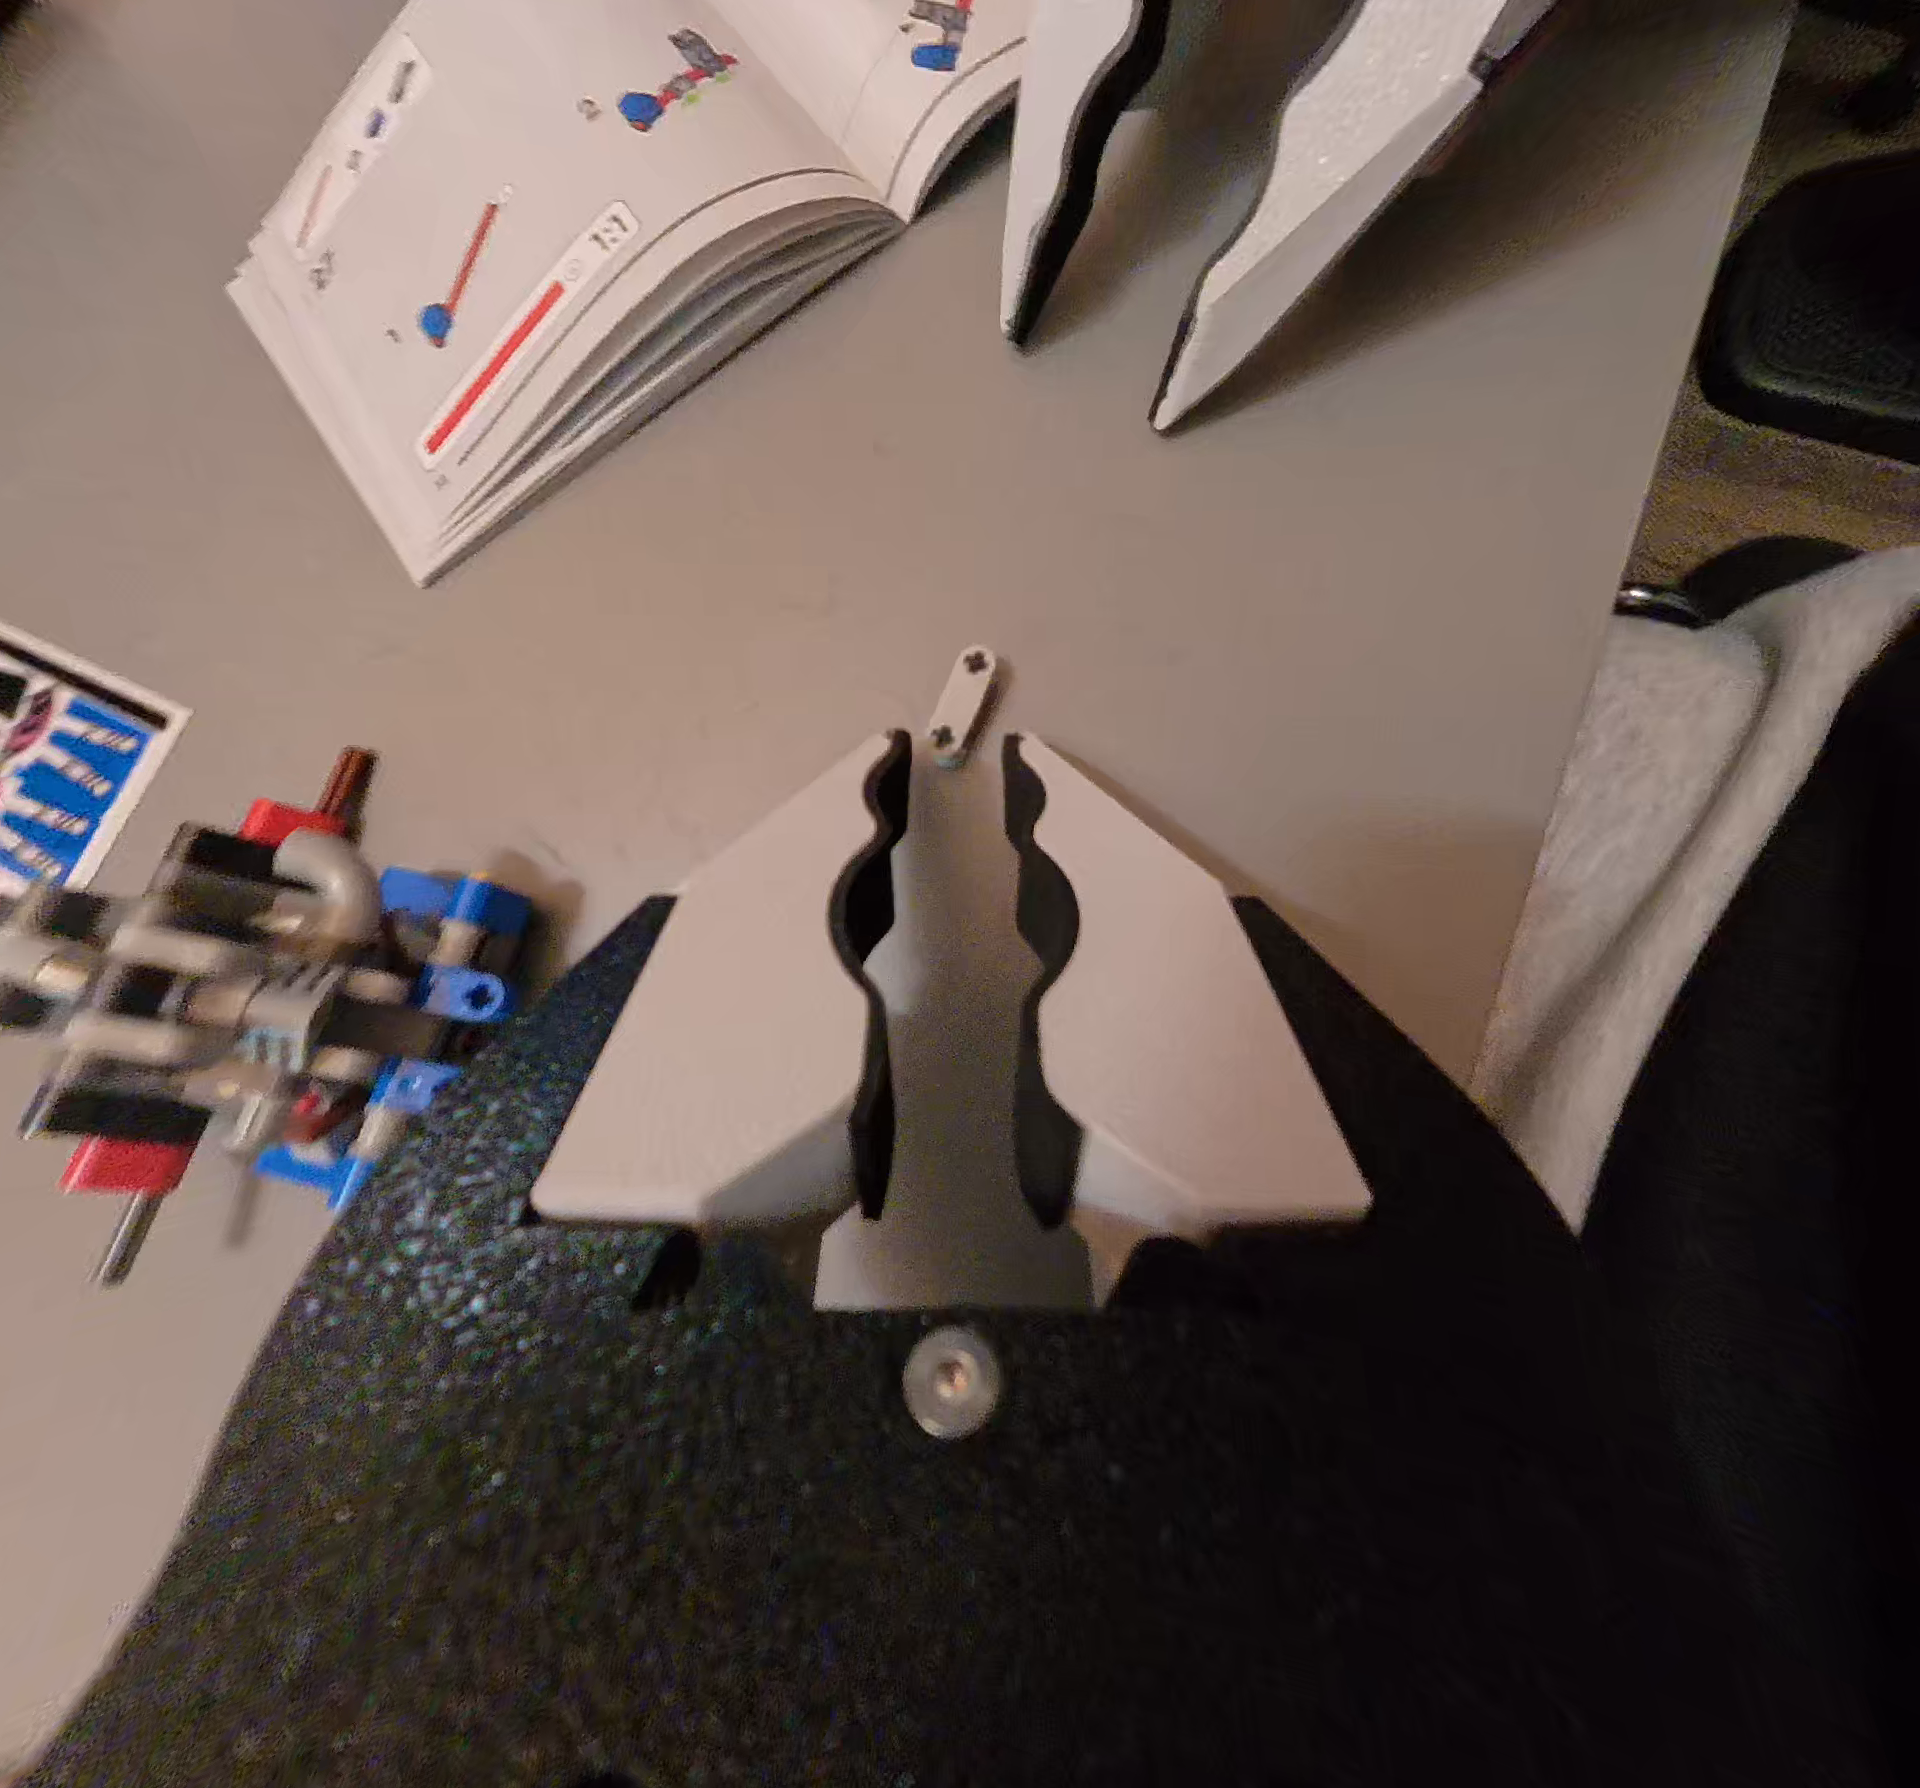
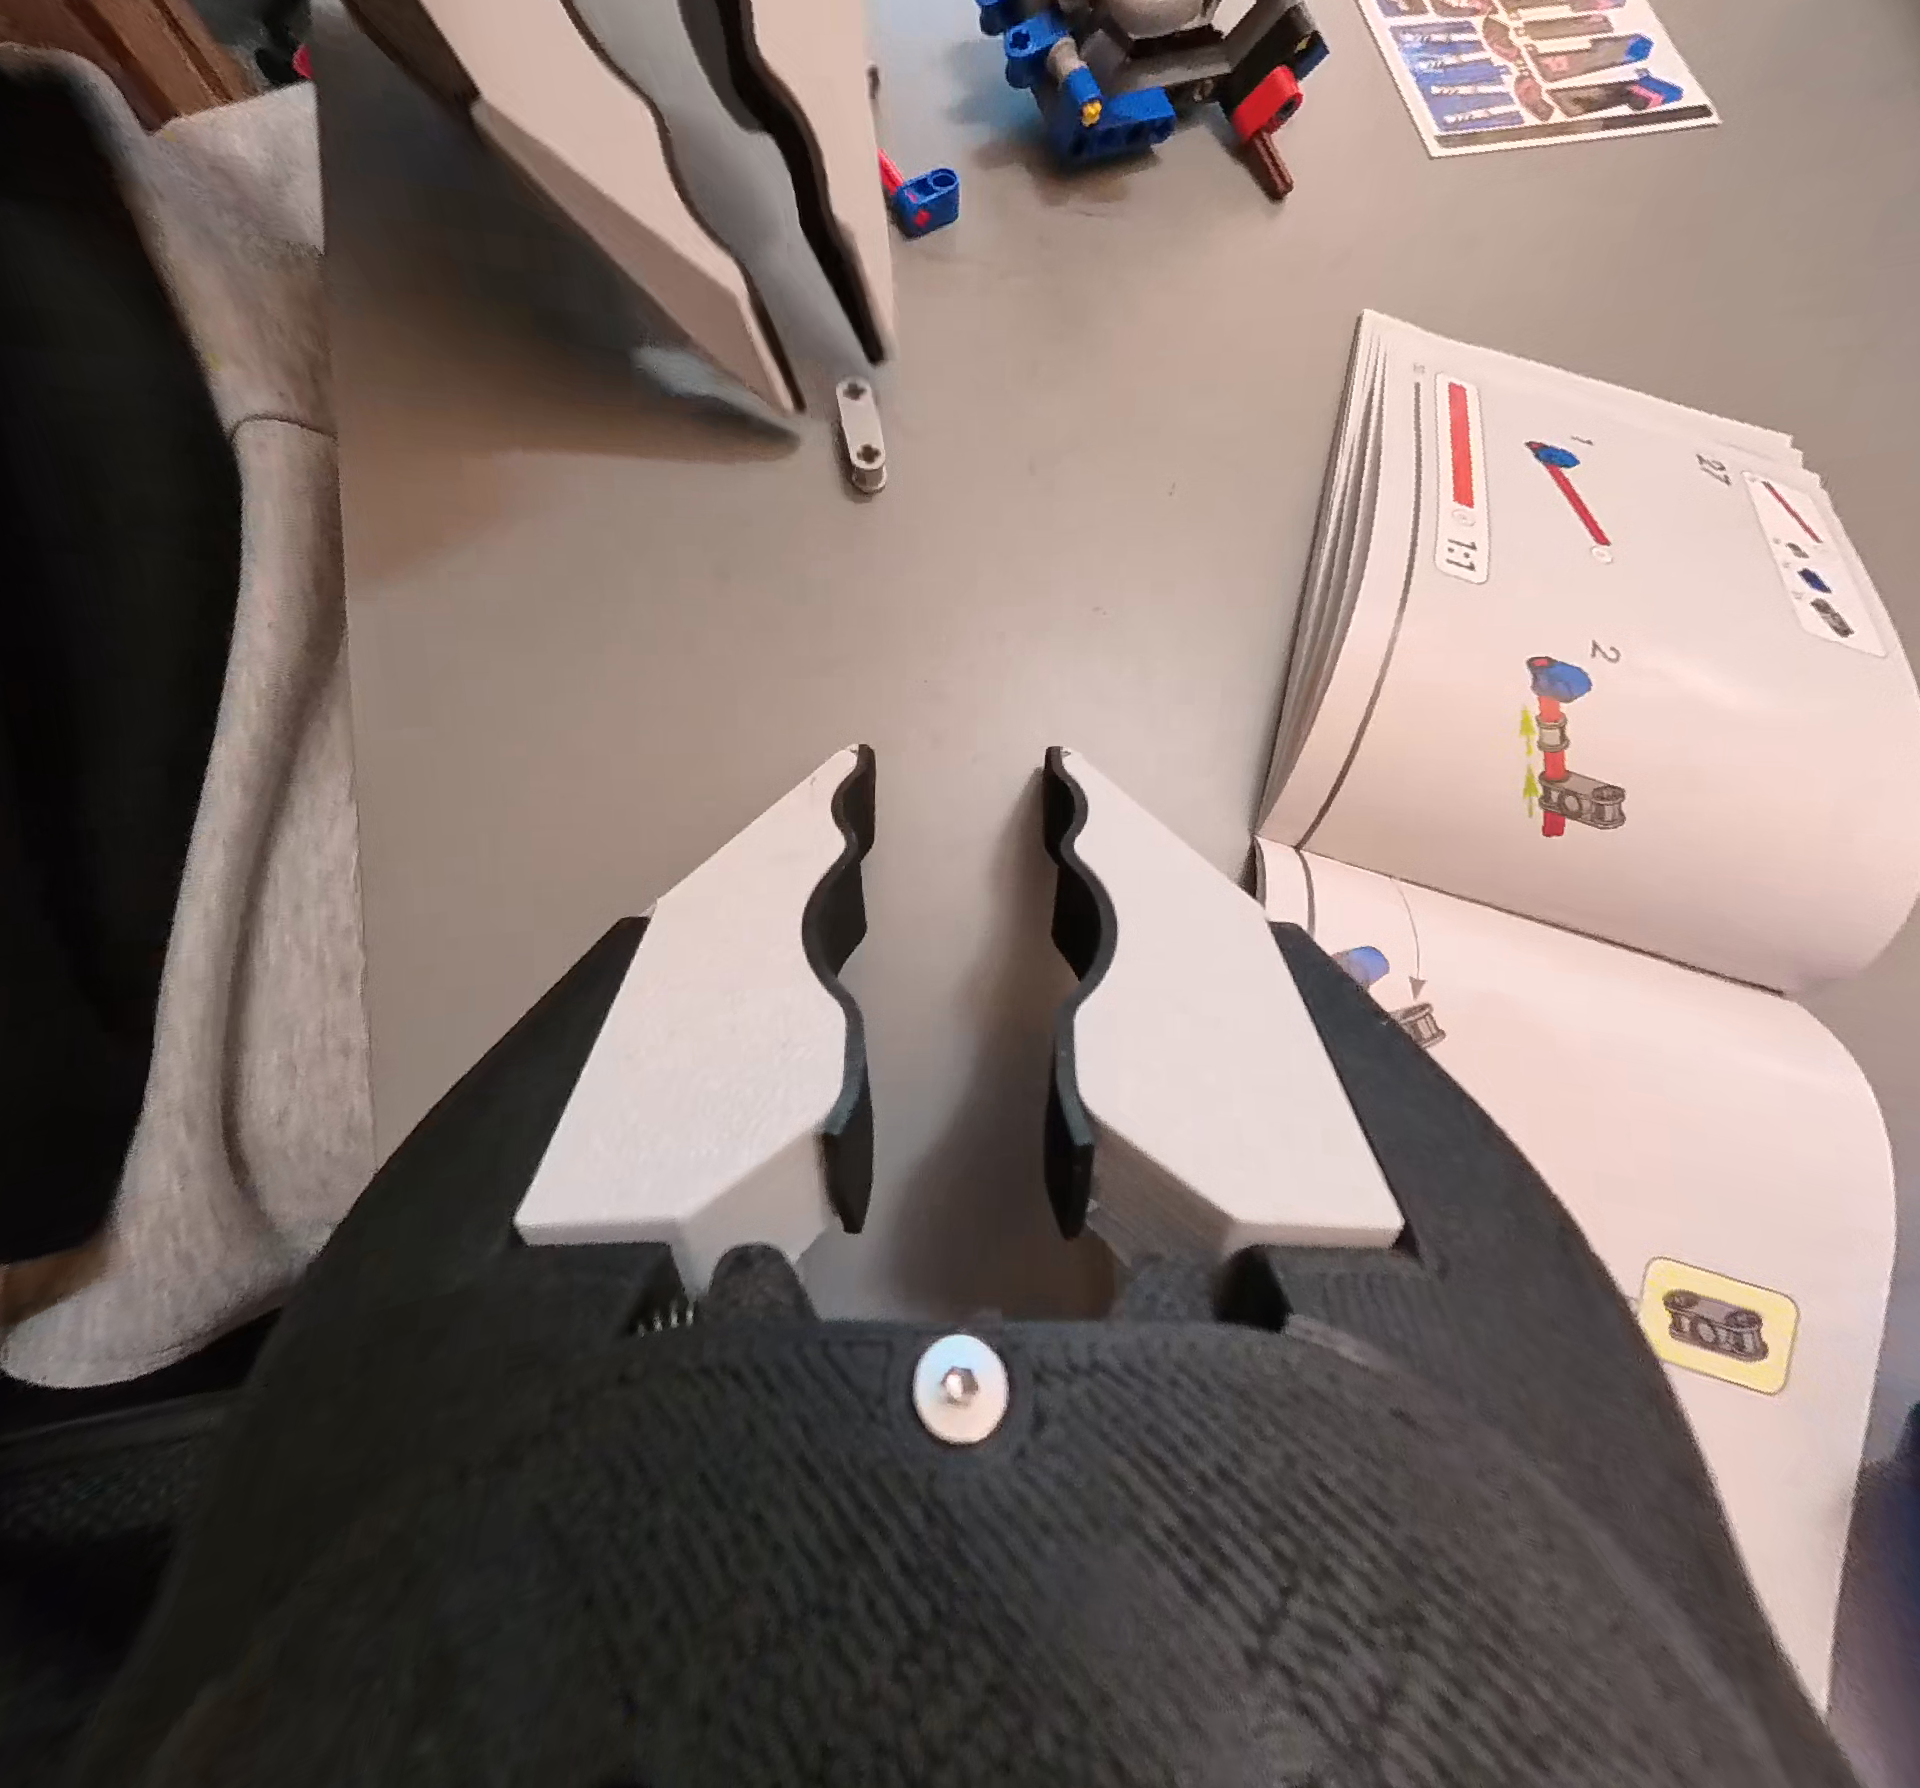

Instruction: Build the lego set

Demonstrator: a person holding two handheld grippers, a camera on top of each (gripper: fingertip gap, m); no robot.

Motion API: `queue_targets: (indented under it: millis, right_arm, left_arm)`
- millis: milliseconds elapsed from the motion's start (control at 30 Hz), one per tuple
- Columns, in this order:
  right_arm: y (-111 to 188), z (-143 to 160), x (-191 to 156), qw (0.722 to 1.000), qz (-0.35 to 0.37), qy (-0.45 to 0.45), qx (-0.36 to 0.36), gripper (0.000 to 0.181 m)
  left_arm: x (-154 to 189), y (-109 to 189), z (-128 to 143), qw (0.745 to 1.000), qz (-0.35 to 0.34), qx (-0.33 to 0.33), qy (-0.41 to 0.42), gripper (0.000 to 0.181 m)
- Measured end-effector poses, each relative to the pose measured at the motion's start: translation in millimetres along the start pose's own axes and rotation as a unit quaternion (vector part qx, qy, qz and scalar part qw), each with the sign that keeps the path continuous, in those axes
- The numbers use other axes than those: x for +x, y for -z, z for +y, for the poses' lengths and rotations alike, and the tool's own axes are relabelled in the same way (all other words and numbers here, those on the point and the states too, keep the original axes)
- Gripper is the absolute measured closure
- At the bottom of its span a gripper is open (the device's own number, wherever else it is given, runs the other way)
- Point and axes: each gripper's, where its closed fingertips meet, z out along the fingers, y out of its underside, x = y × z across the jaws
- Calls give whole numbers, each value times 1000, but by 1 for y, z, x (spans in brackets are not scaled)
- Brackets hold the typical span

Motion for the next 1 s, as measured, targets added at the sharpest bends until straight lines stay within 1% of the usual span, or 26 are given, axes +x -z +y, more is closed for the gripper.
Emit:
queue_targets:
  millis: [33,133,267,333,433,533,633,733,800,867,1000]
  right_arm:
    - [0,0,0,1000,1,0,1,150]
    - [1,2,0,1000,-3,-10,1,151]
    - [1,2,-3,1000,-14,-22,0,155]
    - [2,2,-5,999,-20,-27,1,151]
    - [0,0,-6,999,-21,-24,1,151]
    - [-9,-7,-10,1000,-24,-7,1,152]
    - [-19,-17,-17,999,-29,20,1,156]
    - [-24,-23,-19,999,-27,34,0,157]
    - [-25,-23,-19,999,-27,33,0,157]
    - [-22,-21,-19,999,-30,25,-1,156]
    - [-10,-9,-13,1000,-23,8,-14,154]
  left_arm:
    - [-2,6,1,1000,-6,6,6,166]
    - [-18,31,12,998,-36,19,44,165]
    - [-40,61,52,992,-73,-10,101,163]
    - [-45,71,68,989,-86,-20,120,163]
    - [-46,77,78,986,-90,-11,141,163]
    - [-43,70,78,986,-77,-4,149,162]
    - [-41,61,76,988,-74,-14,134,162]
    - [-42,55,68,989,-74,-14,126,162]
    - [-42,52,62,991,-76,-11,114,162]
    - [-43,47,61,992,-77,-23,102,163]
    - [-45,41,57,992,-83,-37,89,166]
